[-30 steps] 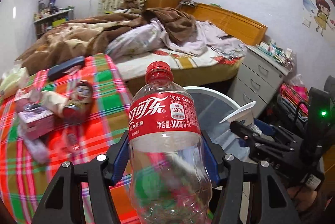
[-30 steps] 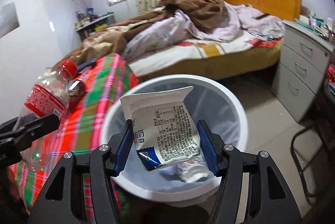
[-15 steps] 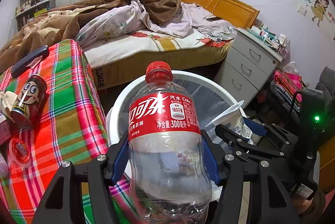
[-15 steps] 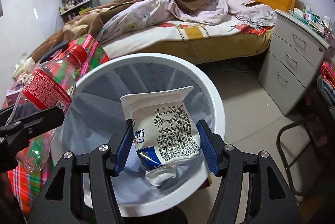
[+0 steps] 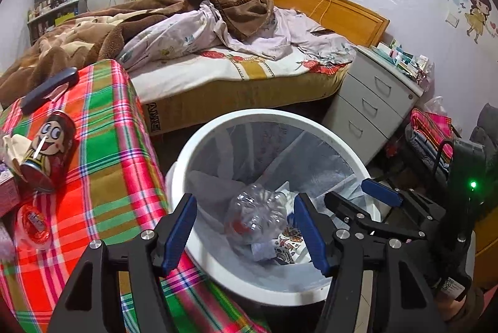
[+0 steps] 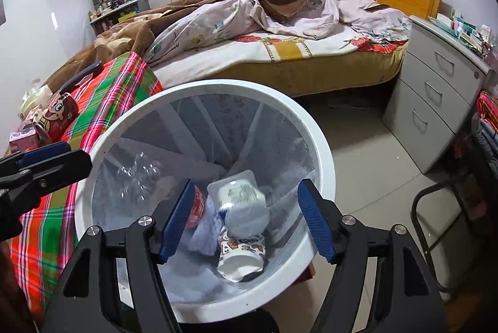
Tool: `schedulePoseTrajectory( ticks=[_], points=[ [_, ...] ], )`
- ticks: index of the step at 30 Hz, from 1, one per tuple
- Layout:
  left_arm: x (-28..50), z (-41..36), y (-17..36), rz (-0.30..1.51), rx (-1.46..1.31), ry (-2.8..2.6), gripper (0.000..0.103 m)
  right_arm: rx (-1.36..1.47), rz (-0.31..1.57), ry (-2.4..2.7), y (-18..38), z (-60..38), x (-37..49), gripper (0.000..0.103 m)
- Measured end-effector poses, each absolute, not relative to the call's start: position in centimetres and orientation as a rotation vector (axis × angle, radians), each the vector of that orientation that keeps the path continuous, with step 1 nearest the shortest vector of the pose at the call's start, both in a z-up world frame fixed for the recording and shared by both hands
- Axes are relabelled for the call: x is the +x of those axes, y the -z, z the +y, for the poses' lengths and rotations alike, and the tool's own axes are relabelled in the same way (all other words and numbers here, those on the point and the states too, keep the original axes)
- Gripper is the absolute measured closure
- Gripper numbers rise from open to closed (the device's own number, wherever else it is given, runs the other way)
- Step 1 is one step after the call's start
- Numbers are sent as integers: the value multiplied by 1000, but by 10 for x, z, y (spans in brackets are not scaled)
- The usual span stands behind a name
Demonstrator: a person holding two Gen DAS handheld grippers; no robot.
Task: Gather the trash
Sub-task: 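Open both tools to drop the yogurt cup and bottle into the bin, then move both open tools back over the remaining trash on the bed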
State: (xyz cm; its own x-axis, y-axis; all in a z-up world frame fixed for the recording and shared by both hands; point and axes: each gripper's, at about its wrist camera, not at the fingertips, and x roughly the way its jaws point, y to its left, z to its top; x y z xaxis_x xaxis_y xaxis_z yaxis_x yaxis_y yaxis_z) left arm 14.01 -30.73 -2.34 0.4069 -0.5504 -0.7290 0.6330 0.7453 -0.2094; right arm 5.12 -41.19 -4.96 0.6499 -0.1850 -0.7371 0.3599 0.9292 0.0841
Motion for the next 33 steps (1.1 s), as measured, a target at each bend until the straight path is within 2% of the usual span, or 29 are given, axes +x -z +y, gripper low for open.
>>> schedulePoseTrajectory(
  ticks=[12,33],
  points=[
    [127,-265,4,827,91,677,38,236,752,290,34,-393,45,33],
    [122,-146,-23,742,-1,469,38,184,643,143,3,-321,59,33]
  ],
)
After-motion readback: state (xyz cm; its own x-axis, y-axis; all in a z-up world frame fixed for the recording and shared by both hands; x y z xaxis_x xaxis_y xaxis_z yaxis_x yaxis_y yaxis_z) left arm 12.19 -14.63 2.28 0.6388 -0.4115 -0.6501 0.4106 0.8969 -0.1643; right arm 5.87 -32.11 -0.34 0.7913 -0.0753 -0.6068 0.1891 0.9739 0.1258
